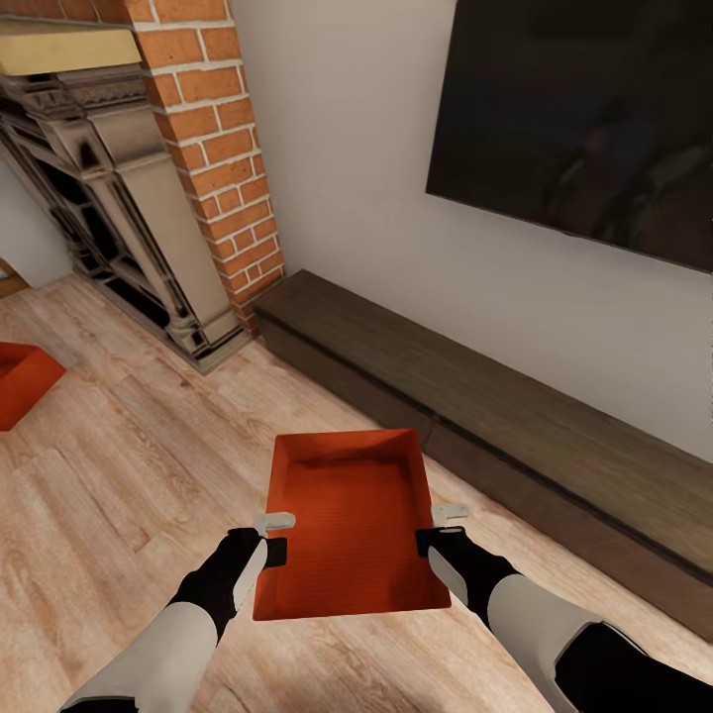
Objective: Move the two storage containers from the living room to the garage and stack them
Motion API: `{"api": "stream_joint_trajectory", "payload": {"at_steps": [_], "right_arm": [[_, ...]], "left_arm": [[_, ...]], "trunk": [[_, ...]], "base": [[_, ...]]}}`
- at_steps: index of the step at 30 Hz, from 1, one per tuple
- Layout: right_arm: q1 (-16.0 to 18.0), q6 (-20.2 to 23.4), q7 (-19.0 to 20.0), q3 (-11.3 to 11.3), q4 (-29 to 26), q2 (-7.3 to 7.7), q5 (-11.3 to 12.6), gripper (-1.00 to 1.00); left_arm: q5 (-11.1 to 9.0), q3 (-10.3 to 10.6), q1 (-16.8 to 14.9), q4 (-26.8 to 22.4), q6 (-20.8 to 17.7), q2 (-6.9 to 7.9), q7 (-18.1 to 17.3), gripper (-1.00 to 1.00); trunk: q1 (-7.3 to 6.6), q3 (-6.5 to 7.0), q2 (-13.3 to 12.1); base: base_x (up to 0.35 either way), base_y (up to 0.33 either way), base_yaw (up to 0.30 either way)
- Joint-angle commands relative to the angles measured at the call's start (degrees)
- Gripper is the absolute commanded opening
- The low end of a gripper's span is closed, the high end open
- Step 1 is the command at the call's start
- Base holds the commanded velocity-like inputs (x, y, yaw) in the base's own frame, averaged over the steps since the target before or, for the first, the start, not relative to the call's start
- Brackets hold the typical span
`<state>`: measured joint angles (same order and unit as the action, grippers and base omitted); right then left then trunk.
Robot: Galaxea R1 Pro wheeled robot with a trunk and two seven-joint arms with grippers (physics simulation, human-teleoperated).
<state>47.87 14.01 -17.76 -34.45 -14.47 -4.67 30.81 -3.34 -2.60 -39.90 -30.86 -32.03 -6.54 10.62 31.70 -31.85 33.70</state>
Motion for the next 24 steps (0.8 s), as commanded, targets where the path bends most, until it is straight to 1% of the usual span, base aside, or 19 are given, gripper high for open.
{"api": "stream_joint_trajectory", "payload": {"at_steps": [1, 24], "right_arm": [[0.0, 0.1, -0.1, -1.1, -1.2, 0.01, 0.6, -1.00], [0.0, 0.1, -0.1, -1.1, -1.2, 0.01, 0.6, -1.00]], "left_arm": [[0.7, -0.4, 0.0, 0.0, -0.5, -0.05, 0.5, -1.00], [0.7, -0.4, 0.0, 0.0, -0.5, -0.06, 0.5, -1.00]], "trunk": [[-0.20, 0.21, -0.4], [-5.26, 6.44, -9.6]], "base": [[0.000, 0.000, 0.000], [0.000, 0.000, 0.000]]}}
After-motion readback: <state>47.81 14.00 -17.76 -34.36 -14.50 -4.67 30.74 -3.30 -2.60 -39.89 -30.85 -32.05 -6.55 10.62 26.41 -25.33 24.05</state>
